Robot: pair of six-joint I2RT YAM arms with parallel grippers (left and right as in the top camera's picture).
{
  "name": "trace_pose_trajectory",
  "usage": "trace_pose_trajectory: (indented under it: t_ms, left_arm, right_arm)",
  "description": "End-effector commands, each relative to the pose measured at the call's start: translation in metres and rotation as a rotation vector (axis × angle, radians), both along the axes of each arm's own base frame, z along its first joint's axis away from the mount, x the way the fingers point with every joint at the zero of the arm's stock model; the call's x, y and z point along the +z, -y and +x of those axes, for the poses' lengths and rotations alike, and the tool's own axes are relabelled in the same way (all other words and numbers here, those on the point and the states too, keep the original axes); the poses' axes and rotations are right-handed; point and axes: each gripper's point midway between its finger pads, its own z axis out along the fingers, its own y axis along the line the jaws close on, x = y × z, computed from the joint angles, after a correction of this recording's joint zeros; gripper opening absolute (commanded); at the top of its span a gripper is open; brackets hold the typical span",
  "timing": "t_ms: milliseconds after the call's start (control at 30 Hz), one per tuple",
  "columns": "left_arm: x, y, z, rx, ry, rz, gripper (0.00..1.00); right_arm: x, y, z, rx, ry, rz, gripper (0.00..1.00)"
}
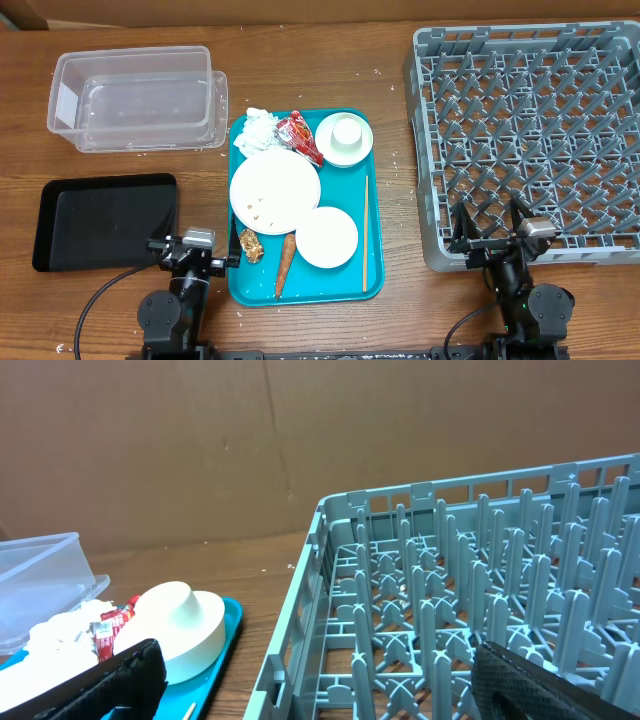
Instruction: Sort waste into correct bins and load items into the dishwasher
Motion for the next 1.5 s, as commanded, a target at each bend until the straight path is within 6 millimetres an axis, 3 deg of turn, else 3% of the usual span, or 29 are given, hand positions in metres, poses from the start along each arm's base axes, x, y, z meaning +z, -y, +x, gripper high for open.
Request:
trace_pose_trajectory:
  t_ms: [0, 33, 233, 367, 567, 767, 1133, 1200, 1300, 1467]
  left_arm:
    - [0.004, 0.030, -0.006, -0.162, -0.035, -0.293, 1.00]
    - [0.004, 0.039, -0.009, -0.207, -0.075, -0.434, 1.00]
    - [0.009, 0.044, -0.011, -0.219, -0.137, -0.746, 1.00]
    - [0.028, 0.056, -0.016, -0.325, -0.089, -0.730, 1.00]
    - [0.066, 0.059, -0.023, -0.367, -0.011, -0.684, 1.00]
    - [0.091, 0.065, -0.019, -0.387, -0.071, -0.585, 1.00]
    - [0.116, 0.081, 0.044, -0.423, -0.479, -0.471, 1.00]
    - [0.115, 0.084, 0.064, -0.383, -0.654, -0.451, 1.00]
    - [0.111, 0.088, 0.074, -0.368, -0.810, -0.363, 1.00]
    - [0.124, 0.118, 0.096, -0.487, -0.916, -0.391, 1.00]
  right_arm:
    - [-0.001, -0.001, 0.000, 0.003, 0.009, 0.000, 1.00]
    - [-0.001, -0.001, 0.000, 0.003, 0.008, 0.000, 1.00]
    - [-0.001, -0.001, 0.000, 0.004, 0.008, 0.000, 1.00]
    - [-0.001, -0.001, 0.000, 0.003, 0.008, 0.000, 1.00]
    - [-0.001, -0.001, 0.000, 0.003, 0.008, 0.000, 1.00]
    - [-0.001, -0.001, 0.000, 0.003, 0.008, 0.000, 1.00]
    - [-0.001, -0.001, 0.000, 0.004, 0.009, 0.000, 1.00]
    - [-0.001, -0.001, 0.000, 0.003, 0.008, 0.000, 1.00]
    - [-0.001, -0.001, 0.000, 0.004, 0.008, 0.000, 1.00]
    - [-0.001, -0.001, 0.000, 0.003, 0.009, 0.000, 1.00]
